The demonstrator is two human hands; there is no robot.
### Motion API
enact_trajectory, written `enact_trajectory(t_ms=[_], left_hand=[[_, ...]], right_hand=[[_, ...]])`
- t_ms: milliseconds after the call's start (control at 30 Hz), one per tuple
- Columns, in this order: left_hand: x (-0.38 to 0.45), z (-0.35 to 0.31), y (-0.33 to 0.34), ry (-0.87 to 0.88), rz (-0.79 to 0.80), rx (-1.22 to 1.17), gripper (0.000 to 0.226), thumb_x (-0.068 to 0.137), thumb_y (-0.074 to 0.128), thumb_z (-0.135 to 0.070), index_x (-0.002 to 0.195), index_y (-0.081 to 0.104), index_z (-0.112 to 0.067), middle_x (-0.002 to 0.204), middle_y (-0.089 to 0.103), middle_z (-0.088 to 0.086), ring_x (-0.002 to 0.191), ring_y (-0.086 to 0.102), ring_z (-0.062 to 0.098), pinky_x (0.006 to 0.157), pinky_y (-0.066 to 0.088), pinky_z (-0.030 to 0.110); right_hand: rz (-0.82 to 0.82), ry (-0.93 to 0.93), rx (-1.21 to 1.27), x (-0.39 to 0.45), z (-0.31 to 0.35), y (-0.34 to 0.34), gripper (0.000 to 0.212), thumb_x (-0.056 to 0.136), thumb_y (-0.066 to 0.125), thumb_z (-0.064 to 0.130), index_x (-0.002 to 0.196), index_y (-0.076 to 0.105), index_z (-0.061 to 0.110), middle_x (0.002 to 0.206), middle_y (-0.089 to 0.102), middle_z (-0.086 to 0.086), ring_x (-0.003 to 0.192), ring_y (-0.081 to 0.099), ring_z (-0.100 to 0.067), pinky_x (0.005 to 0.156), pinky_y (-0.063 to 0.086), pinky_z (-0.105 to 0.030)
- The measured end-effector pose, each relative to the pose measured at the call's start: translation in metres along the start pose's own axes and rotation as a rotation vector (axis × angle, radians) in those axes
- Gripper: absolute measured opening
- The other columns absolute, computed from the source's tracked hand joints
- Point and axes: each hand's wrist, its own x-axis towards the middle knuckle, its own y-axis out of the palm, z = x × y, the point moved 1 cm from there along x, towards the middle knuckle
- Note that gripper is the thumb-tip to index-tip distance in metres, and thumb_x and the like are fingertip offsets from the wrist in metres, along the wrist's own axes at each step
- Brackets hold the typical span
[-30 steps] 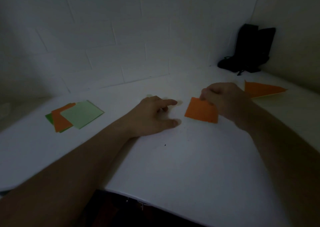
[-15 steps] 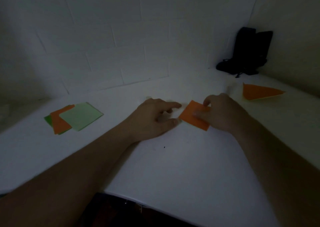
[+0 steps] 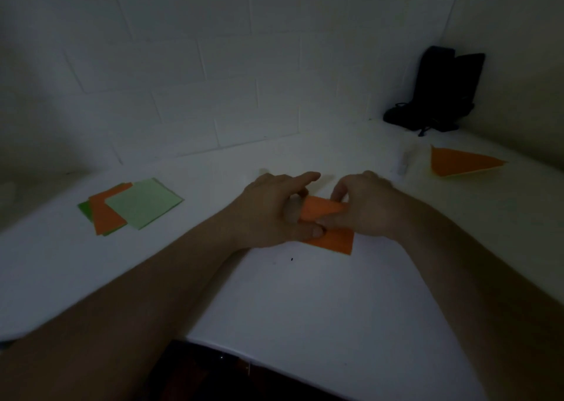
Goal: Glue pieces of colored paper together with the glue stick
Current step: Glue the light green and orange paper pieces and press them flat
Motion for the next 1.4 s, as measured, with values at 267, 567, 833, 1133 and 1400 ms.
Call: enact_trajectory(t_ms=[267, 567, 833, 1133, 1400], left_hand=[[-0.003, -0.006, -0.008, -0.051, -0.007, -0.372, 0.104, 0.079, 0.089, -0.035, 0.161, 0.025, -0.035, 0.107, 0.071, -0.018, 0.102, 0.063, -0.004, 0.082, 0.043, 0.005], [-0.004, -0.008, -0.011, -0.159, -0.264, -0.752, 0.029, 0.090, 0.079, -0.013, 0.118, 0.073, -0.018, 0.094, 0.078, 0.005, 0.089, 0.076, 0.017, 0.085, 0.062, 0.033], [-0.002, -0.001, -0.011, -0.228, -0.390, -0.946, 0.007, 0.089, 0.078, -0.008, 0.087, 0.073, -0.012, 0.080, 0.066, 0.021, 0.078, 0.067, 0.025, 0.082, 0.058, 0.044], [-0.001, -0.006, -0.012, -0.197, -0.347, -1.072, 0.013, 0.096, 0.069, -0.007, 0.108, 0.067, -0.006, 0.091, 0.068, 0.013, 0.085, 0.069, 0.020, 0.079, 0.058, 0.033], [0.000, 0.000, -0.012, -0.169, -0.440, -0.929, 0.008, 0.089, 0.077, -0.006, 0.088, 0.071, -0.011, 0.080, 0.064, 0.015, 0.076, 0.065, 0.022, 0.075, 0.057, 0.033]], right_hand=[[-0.054, -0.276, 0.297, -0.007, 0.003, 0.000, 0.041, 0.072, 0.089, 0.025, 0.089, 0.052, 0.030, 0.093, 0.058, 0.009, 0.079, 0.054, -0.009, 0.063, 0.040, -0.025], [-0.214, -0.242, 0.764, -0.007, 0.004, -0.006, 0.047, 0.075, 0.091, 0.026, 0.113, 0.063, 0.029, 0.089, 0.077, 0.000, 0.078, 0.075, -0.014, 0.064, 0.060, -0.029], [-0.279, -0.189, 1.064, 0.000, -0.001, -0.006, 0.023, 0.086, 0.081, 0.012, 0.107, 0.071, 0.014, 0.097, 0.077, -0.007, 0.091, 0.076, -0.019, 0.076, 0.063, -0.032], [-0.297, -0.253, 1.000, 0.000, 0.007, 0.001, 0.011, 0.091, 0.078, 0.017, 0.083, 0.075, 0.024, 0.092, 0.077, -0.005, 0.092, 0.075, -0.029, 0.083, 0.061, -0.058], [-0.273, -0.186, 1.179, 0.000, 0.007, 0.001, 0.009, 0.090, 0.077, 0.007, 0.091, 0.074, 0.016, 0.092, 0.078, -0.007, 0.087, 0.076, -0.024, 0.073, 0.062, -0.044]])
